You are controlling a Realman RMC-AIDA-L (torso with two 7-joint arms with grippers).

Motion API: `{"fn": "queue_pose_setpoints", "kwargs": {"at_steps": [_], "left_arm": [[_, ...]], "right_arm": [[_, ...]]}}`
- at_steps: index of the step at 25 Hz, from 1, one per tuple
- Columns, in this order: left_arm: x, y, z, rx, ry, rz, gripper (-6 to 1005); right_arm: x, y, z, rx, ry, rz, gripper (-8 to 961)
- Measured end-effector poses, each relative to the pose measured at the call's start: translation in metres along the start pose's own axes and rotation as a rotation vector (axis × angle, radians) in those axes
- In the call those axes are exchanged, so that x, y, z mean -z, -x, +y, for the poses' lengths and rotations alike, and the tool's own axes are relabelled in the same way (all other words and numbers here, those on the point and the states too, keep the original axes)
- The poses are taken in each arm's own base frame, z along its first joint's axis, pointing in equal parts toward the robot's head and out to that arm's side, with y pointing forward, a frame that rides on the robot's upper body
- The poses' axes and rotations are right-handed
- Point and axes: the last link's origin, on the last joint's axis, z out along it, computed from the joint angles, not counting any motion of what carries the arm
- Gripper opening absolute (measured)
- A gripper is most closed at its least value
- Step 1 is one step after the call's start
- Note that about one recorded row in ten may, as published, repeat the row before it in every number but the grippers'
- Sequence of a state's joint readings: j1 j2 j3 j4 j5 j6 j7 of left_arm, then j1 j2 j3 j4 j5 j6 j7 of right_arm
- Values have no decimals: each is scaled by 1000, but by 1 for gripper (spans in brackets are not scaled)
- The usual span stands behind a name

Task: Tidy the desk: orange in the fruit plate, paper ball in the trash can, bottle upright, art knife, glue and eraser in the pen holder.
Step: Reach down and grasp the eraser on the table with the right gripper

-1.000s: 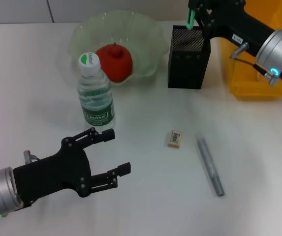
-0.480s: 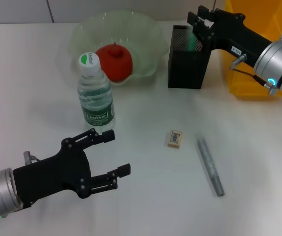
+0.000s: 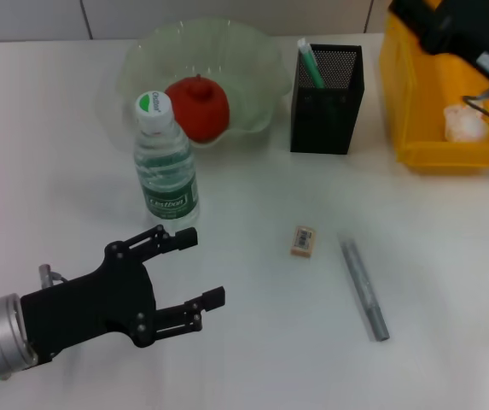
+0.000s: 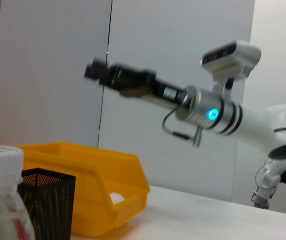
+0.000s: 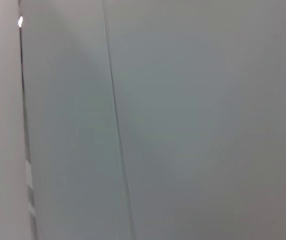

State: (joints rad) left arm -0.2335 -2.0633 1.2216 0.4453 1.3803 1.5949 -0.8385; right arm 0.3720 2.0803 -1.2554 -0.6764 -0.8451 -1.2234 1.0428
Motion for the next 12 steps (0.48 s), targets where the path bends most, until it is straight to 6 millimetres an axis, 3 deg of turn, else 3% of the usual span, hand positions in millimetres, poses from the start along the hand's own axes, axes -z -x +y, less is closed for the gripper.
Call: {"fn": "queue_pose_setpoints", "kwargs": {"at_steps": [1,3,4,5,8,9,10,11,12], "left_arm": [[1,0,0,0,2,-5,815],[1,1,0,0,3,-9,816],[2,1,0,4,6,-12,816],[1,1,0,6,6,-13,816],[1,1,1,9,10,-14,816],[1,1,1,9,10,-14,816],[1,1,1,9,12,-15,816],[1,1,1,9,12,-15,816],[1,1,1,9,13,-16,816]], "right_arm": [[-1,20,7,-61,64,33,404],[-4,31,11,-83,95,63,493],[-13,47,27,-120,171,226,537],[-13,47,27,-120,171,226,564],[-28,49,48,-131,223,593,644],[-36,47,55,-105,222,839,671],[-36,47,55,-105,222,839,697],[-41,41,60,-77,215,1044,724],[-44,38,62,-48,216,1115,728]]}}
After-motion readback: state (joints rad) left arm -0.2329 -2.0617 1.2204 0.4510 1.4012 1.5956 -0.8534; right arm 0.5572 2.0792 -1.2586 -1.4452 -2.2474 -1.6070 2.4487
